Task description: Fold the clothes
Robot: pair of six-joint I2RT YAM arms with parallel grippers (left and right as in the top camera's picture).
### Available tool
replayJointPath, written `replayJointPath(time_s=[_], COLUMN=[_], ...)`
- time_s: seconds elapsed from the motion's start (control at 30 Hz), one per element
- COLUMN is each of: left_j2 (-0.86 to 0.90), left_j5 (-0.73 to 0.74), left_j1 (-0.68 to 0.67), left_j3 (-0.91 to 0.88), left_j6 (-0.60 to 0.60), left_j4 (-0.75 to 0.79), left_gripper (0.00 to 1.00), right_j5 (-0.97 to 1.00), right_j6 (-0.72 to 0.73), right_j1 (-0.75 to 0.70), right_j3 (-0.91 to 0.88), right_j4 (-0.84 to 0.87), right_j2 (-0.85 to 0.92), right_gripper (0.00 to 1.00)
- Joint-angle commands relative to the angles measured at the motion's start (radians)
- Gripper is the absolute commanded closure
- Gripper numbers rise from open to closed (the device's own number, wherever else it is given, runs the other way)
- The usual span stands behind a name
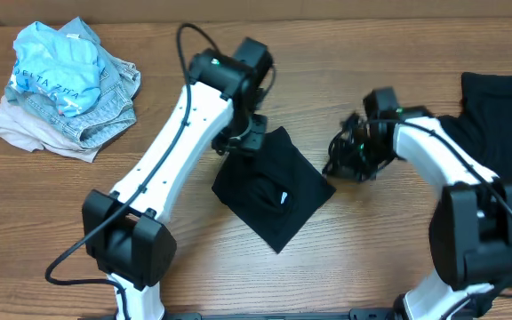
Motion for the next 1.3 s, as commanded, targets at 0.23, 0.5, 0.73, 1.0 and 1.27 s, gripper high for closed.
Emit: replayJointPath(time_s=[0.23,0.5,0.73,1.0,1.27], left_j2=[-0.002,-0.012,-0.047,-0.058,-0.056], left_j5=[0.245,0.202,0.139,-0.003,-0.004], left_j1=[-0.017,-0.107,0.031,0.217,0.261], left_j3=[-0.336,-0.393,-0.2,-0.037,-0.038], left_j6=[0.015,-0.018,0.005,0.013,0.035], left_j4=[0.219,0.152,-0.002,-0.071,-0.016], left_gripper=[0.96,0.96,0.96,0.83,0.75], right_j5=[-0.009,-0.029,-0.013,0.212,0.391], right_j6=[-0.003,-0.053,-0.067,-0.067,-0.206], right_j1=[0.004,0.024,0.175,0.347,0.509], right_j3=[0.095,0.095,0.095,0.094,0.09], right_j4=[-0.006,-0.005,0.053,0.118,0.133], right_j2=[-0.121,-0.121,-0.12,-0.12,-0.071], right_gripper=[0.84,0.75,0.47,0.42,0.4])
